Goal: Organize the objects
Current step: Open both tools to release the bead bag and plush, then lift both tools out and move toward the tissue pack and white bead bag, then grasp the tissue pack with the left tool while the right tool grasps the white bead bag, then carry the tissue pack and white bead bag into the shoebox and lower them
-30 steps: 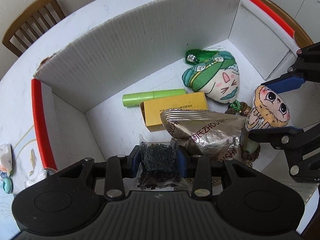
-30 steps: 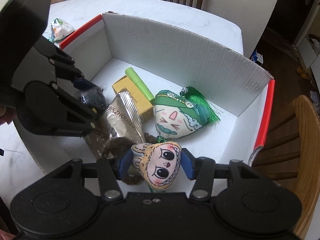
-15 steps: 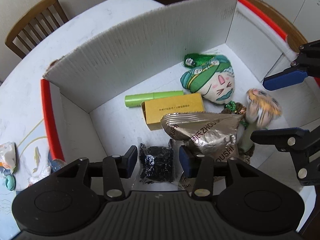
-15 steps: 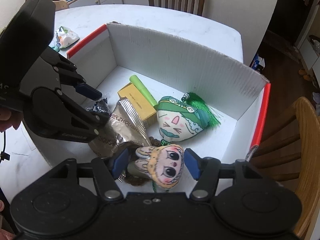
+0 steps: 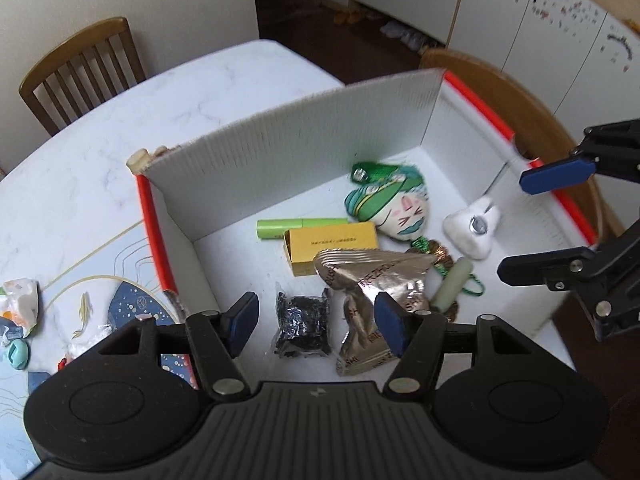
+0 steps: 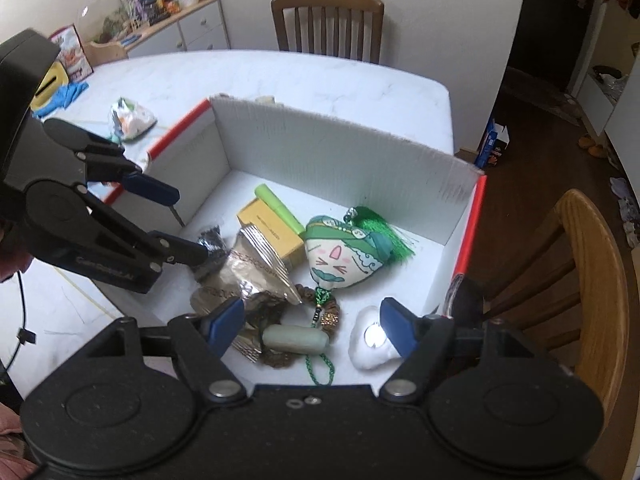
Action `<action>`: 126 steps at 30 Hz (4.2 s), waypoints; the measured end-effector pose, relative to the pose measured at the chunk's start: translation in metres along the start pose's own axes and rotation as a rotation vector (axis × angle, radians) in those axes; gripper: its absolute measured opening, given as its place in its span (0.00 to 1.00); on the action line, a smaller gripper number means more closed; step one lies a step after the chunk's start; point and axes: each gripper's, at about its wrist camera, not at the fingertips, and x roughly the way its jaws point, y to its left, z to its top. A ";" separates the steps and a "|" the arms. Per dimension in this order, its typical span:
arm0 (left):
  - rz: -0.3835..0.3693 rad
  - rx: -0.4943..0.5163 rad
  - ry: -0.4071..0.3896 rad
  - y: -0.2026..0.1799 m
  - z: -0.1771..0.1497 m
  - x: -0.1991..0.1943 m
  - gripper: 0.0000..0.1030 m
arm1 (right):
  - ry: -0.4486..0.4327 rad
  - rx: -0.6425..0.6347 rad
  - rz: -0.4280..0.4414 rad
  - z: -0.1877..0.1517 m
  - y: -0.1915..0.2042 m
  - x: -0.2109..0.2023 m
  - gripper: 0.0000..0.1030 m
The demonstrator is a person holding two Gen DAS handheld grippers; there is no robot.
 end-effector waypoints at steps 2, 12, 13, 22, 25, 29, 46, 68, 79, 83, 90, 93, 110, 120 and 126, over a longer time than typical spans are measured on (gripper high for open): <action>-0.024 -0.011 -0.024 0.002 -0.003 -0.012 0.61 | -0.021 0.013 0.002 -0.001 0.003 -0.009 0.72; -0.097 -0.059 -0.153 0.025 -0.026 -0.071 0.68 | -0.128 0.099 0.036 0.003 0.029 -0.043 0.78; -0.101 -0.062 -0.166 0.029 -0.029 -0.077 0.69 | -0.139 0.105 0.036 0.004 0.033 -0.045 0.80; -0.115 -0.083 -0.230 0.075 -0.058 -0.111 0.81 | -0.194 0.088 0.058 0.018 0.094 -0.049 0.87; -0.098 -0.088 -0.242 0.095 -0.069 -0.116 0.82 | -0.194 0.076 0.069 0.025 0.118 -0.043 0.87; -0.095 -0.119 -0.258 0.129 -0.084 -0.121 0.84 | -0.186 0.070 0.083 0.037 0.146 -0.033 0.88; 0.023 -0.127 -0.277 0.278 -0.117 -0.104 1.00 | -0.108 0.074 0.058 0.084 0.248 0.049 0.86; 0.074 0.149 -0.265 0.370 -0.099 -0.014 1.00 | 0.031 0.186 -0.067 0.126 0.255 0.155 0.76; 0.001 0.226 -0.237 0.379 -0.082 0.025 1.00 | 0.085 0.259 -0.085 0.132 0.244 0.191 0.67; -0.041 0.206 -0.207 0.384 -0.077 0.037 0.99 | 0.083 0.277 -0.062 0.134 0.242 0.196 0.64; -0.075 0.192 -0.204 0.384 -0.078 0.043 0.79 | 0.074 0.290 -0.041 0.133 0.241 0.198 0.57; -0.080 0.183 -0.209 0.384 -0.078 0.041 0.69 | 0.098 0.294 -0.036 0.131 0.240 0.202 0.50; -0.075 0.125 -0.218 0.372 -0.074 0.019 0.35 | 0.028 0.350 -0.052 0.126 0.230 0.184 0.30; -0.082 0.056 -0.255 0.348 -0.069 -0.038 0.36 | -0.067 0.353 -0.025 0.129 0.230 0.132 0.30; -0.090 0.018 -0.275 0.324 -0.072 -0.073 0.36 | -0.120 0.347 -0.015 0.125 0.229 0.092 0.30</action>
